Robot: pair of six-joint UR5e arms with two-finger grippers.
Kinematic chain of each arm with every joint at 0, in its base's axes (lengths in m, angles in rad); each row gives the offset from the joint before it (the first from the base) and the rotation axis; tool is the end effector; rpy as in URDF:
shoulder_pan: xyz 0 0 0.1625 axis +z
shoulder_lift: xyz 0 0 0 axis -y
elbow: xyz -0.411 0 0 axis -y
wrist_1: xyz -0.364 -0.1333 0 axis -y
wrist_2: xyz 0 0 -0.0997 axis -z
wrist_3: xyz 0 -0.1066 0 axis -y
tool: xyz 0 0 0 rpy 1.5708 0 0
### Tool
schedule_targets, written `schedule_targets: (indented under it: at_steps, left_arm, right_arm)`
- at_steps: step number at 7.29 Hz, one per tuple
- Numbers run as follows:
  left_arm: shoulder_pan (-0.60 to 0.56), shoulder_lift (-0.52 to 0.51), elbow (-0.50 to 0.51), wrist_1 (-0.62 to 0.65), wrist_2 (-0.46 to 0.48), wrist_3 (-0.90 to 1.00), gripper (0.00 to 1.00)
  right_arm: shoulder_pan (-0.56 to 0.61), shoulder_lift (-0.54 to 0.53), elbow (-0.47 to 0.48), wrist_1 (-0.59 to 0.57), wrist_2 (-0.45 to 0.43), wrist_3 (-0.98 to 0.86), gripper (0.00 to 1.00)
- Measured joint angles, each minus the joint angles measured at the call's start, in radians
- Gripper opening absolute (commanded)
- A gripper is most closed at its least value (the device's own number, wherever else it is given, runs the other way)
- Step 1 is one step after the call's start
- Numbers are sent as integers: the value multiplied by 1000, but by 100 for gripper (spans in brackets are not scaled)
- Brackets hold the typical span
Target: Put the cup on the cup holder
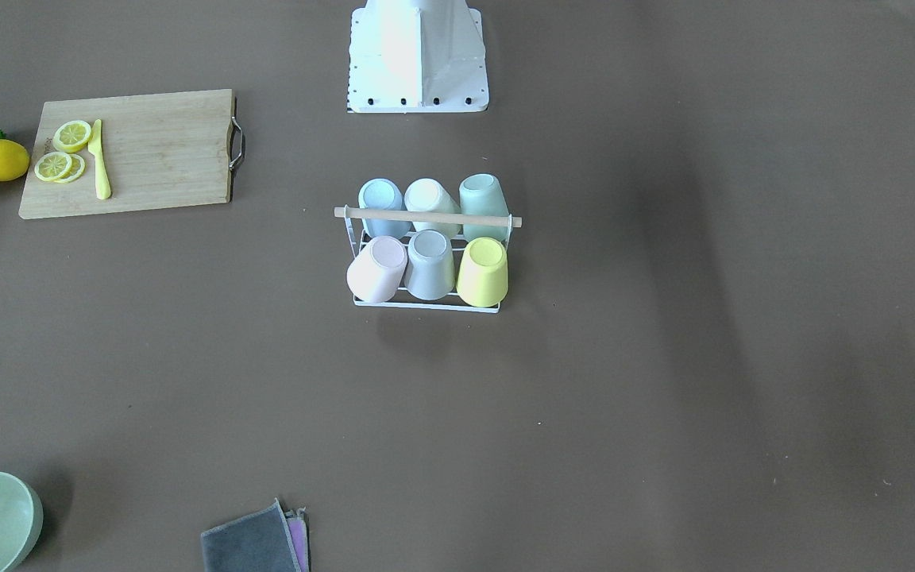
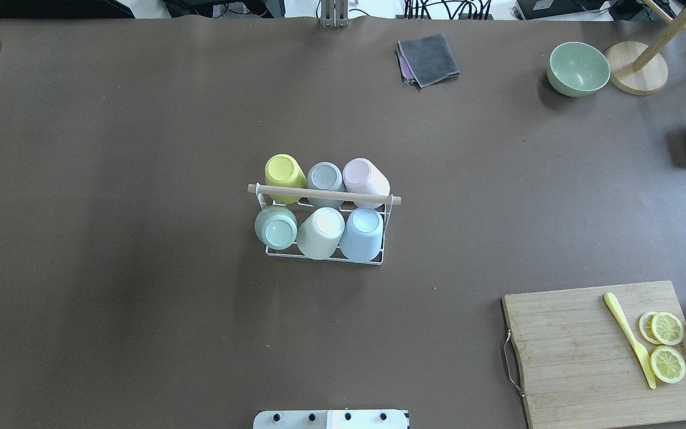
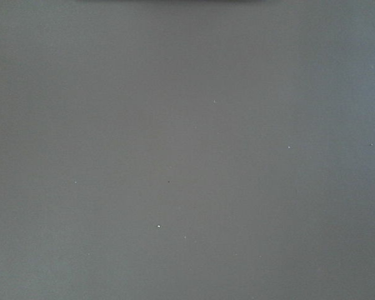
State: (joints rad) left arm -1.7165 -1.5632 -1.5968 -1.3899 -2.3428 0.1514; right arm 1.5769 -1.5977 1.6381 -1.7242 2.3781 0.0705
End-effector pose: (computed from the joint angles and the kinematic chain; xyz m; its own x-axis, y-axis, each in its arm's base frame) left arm -0.1232 -0.4336 0.6583 0.7062 -0.0660 -0.7049 0.0372 0.9977 -0.0561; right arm 0.0590 -0.4430 0.6431 0.6888 0.1555 0.7081 -0.0547 0.9851 -0.1630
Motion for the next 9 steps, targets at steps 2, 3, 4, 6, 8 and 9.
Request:
schedule_targets:
  at_steps: [2,3,4,6,8,9]
  left_arm:
    - [0,1,-1,0,0,-1,98]
    - [0,1,-1,0,0,-1,98]
    - [0,2,0,0,1,0,98]
    - [0,6,2,1,2,-1,98]
    - [-1,16,0,0,2,1,98]
    - [-1,17,-2,0,3,1,98]
  right_arm:
    - [-1,-16,-1,2,-2,-3,100]
    - [-1,-21,-1,3,-3,-3,100]
    - [-2,-23,-1,3,-3,-3,100]
    - [-2,-23,-2,3,-4,-3,100]
    - [-2,-21,-4,2,-5,-2,100]
    - [-3,-21,-5,2,-5,-1,100]
